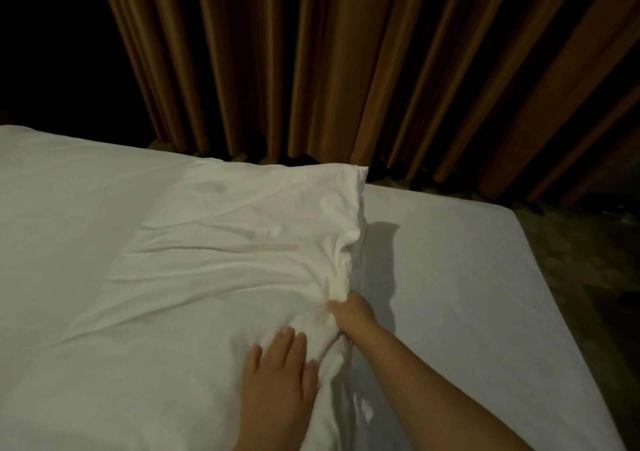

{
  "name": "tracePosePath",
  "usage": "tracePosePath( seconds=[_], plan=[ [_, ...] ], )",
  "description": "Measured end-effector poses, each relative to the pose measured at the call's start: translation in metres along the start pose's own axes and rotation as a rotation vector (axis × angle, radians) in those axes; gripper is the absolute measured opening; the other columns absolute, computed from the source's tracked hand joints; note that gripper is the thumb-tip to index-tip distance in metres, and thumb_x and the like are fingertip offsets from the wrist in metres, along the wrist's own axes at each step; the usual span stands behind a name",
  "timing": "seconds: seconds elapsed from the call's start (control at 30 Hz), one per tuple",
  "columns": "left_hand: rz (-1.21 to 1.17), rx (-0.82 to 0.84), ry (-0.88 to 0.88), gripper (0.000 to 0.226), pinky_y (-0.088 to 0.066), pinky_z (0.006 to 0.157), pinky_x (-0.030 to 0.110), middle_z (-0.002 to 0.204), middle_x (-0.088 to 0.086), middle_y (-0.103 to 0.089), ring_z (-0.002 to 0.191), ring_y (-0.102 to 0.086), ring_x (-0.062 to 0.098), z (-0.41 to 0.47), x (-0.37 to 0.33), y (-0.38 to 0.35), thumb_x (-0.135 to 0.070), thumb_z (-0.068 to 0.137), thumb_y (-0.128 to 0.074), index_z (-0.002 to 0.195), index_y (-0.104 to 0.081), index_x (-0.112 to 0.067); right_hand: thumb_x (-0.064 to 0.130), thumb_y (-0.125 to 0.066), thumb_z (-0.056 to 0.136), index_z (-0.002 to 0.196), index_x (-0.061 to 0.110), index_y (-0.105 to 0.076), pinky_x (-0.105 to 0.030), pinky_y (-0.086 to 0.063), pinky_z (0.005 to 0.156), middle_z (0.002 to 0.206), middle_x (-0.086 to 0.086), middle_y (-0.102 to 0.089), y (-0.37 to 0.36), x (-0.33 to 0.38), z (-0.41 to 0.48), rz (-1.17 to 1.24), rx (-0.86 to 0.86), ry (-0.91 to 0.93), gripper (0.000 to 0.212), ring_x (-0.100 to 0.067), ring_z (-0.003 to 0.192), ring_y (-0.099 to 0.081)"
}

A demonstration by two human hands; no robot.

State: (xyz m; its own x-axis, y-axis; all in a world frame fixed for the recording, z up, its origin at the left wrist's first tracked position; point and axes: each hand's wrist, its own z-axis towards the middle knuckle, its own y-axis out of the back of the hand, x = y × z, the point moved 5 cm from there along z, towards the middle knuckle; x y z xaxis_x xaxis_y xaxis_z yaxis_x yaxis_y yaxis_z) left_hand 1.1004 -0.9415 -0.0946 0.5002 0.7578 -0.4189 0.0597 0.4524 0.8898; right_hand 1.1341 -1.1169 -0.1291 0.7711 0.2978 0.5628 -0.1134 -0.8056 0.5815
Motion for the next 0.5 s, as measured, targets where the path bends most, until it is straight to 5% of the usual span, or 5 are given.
tracePosePath(
  seconds=[0.17, 0.3, 0.37, 0.43, 0.5],
  plan=[
    [0.099, 0.285, -0.141, 0.060, -0.017, 0.104, 0.043, 0.121, 0.007, -0.066, 0.113, -0.062, 0.020, -0.044, -0.053, -0.033, -0.052, 0.080, -0.040, 0.115, -0.069, -0.014, 0.027, -0.042, 0.100, 0.122, 0.004, -0.050, -0.040, -0.047, 0.092, 0.124, -0.023, -0.057, 0.062, -0.031, -0.016, -0.022, -0.379, 0.034, 0.033, -0.037, 0.111, -0.056],
    [0.167, 0.380, -0.138, 0.058, -0.029, 0.093, 0.048, 0.118, 0.007, -0.067, 0.107, -0.065, 0.022, -0.062, -0.054, -0.035, -0.049, 0.080, -0.037, 0.112, -0.071, -0.014, 0.042, -0.056, 0.092, 0.148, 0.018, -0.020, -0.041, -0.041, 0.102, 0.140, -0.017, -0.041, 0.031, -0.046, -0.048, -0.084, -0.203, -0.038, 0.071, -0.037, 0.121, -0.049],
    [0.210, 0.412, -0.087, 0.059, -0.035, 0.094, 0.050, 0.117, 0.008, -0.068, 0.108, -0.065, 0.023, -0.069, -0.039, -0.028, -0.046, 0.078, -0.037, 0.109, -0.072, -0.011, 0.048, -0.065, 0.085, 0.150, 0.014, -0.015, -0.035, -0.046, 0.095, 0.140, -0.016, -0.045, -0.008, -0.062, -0.084, 0.077, -0.084, -0.074, 0.089, -0.032, 0.116, -0.055],
    [0.252, 0.448, -0.080, 0.061, -0.045, 0.089, 0.054, 0.114, 0.009, -0.069, 0.106, -0.066, 0.025, -0.080, -0.031, -0.022, -0.046, 0.074, -0.036, 0.105, -0.073, -0.009, 0.045, -0.062, 0.088, 0.138, 0.003, -0.039, -0.028, -0.052, 0.070, 0.121, -0.014, -0.060, -0.044, -0.092, -0.129, 0.277, 0.047, -0.203, 0.069, -0.022, 0.086, -0.064],
    [0.276, 0.472, -0.071, 0.060, -0.048, 0.085, 0.055, 0.114, 0.010, -0.069, 0.104, -0.066, 0.025, -0.094, -0.025, -0.018, -0.043, 0.075, -0.036, 0.104, -0.074, -0.007, 0.034, -0.057, 0.094, 0.127, 0.003, -0.055, -0.027, -0.052, 0.072, 0.108, -0.009, -0.065, -0.065, -0.121, -0.152, 0.407, 0.102, -0.202, 0.045, -0.021, 0.084, -0.064]
  ],
)
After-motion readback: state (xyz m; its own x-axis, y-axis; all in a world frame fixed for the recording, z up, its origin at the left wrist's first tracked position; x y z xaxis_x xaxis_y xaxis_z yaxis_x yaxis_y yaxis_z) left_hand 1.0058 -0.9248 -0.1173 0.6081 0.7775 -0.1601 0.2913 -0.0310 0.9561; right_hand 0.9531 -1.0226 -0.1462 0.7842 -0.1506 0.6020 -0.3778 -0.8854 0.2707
